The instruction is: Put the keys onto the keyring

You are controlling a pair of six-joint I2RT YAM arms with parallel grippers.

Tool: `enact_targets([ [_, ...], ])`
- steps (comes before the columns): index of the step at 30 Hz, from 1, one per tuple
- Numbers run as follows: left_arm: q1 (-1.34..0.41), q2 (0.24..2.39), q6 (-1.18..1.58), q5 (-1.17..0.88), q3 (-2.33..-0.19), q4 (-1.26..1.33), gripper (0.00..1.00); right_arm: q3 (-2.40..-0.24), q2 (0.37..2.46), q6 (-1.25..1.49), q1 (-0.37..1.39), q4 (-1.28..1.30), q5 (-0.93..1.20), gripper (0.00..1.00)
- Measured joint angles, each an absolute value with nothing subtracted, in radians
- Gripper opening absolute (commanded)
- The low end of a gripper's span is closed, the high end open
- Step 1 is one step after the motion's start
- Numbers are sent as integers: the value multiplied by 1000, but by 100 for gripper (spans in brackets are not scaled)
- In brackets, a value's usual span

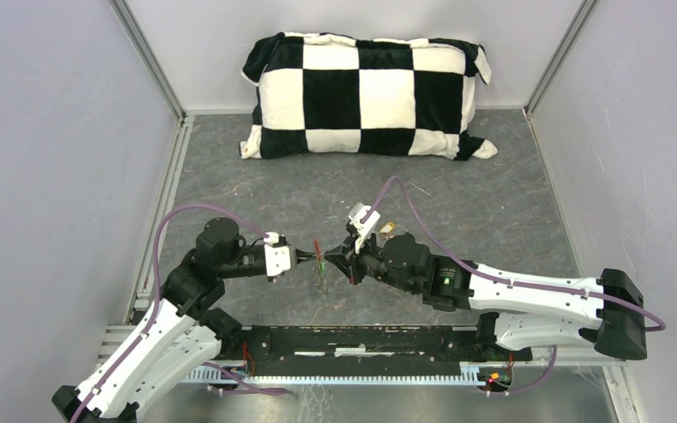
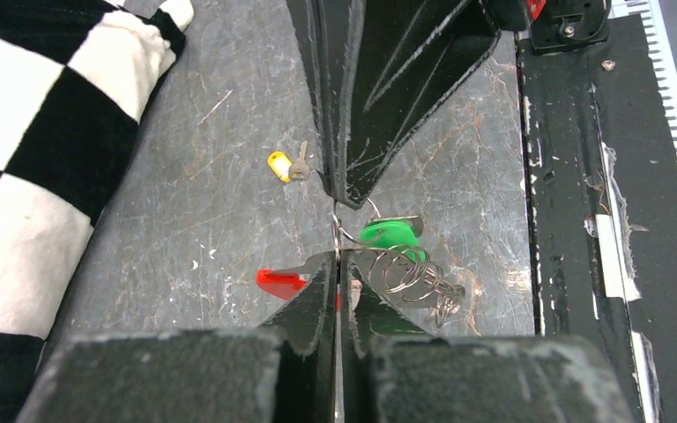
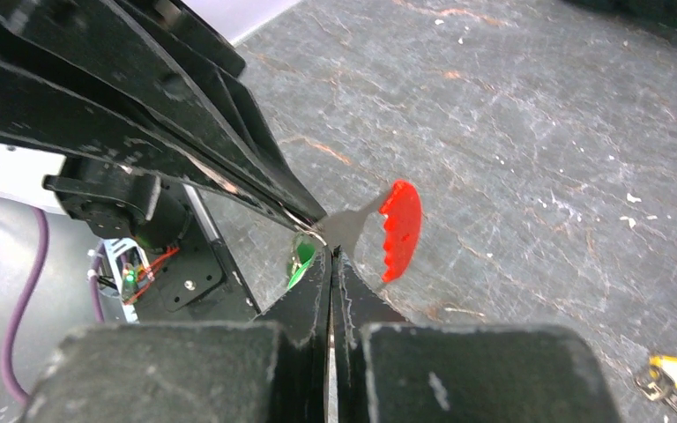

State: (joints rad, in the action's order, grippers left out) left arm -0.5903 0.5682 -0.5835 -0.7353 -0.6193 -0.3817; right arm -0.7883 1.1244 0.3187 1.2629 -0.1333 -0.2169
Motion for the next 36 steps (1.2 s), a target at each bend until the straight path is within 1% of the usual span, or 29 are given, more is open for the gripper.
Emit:
enact_targets([
  [13, -590, 564, -574, -744, -619, -358, 2, -788, 1127, 318, 1262, -104, -245, 0],
  [15, -590, 564, -573, -744, -619, -356, 2, -788, 1126, 318, 1262, -104, -245, 2],
  [16, -590, 564, -572, -744, -619, -356, 2, -788, 1126, 318, 1262, -104, -245, 6],
  [18, -590, 564, -571, -745, -619, -351, 2, -787, 1123, 318, 1262, -107, -244, 21],
  [19, -590, 564, -568, -747, -619, -346, 2, -787, 1121, 318, 1262, -110, -241, 25],
  [22, -590, 562, -558, -765, -619, -327, 2, -770, 1097, 294, 1261, -120, -221, 43],
  [26, -590, 560, -555, -802, -619, -311, 2, -741, 1024, 233, 1258, -127, -186, 61],
  [27, -590, 560, -555, -813, -619, -310, 2, -738, 1001, 212, 1255, -128, -173, 64],
  [29, -590, 561, -554, -839, -620, -310, 2, -736, 952, 165, 1253, -132, -135, 67],
  [33, -590, 574, -554, -902, -630, -311, 2, -736, 885, 67, 1247, -145, -52, 66],
  [36, -590, 591, -550, -953, -649, -312, 2, -736, 878, 6, 1241, -149, 7, 64],
])
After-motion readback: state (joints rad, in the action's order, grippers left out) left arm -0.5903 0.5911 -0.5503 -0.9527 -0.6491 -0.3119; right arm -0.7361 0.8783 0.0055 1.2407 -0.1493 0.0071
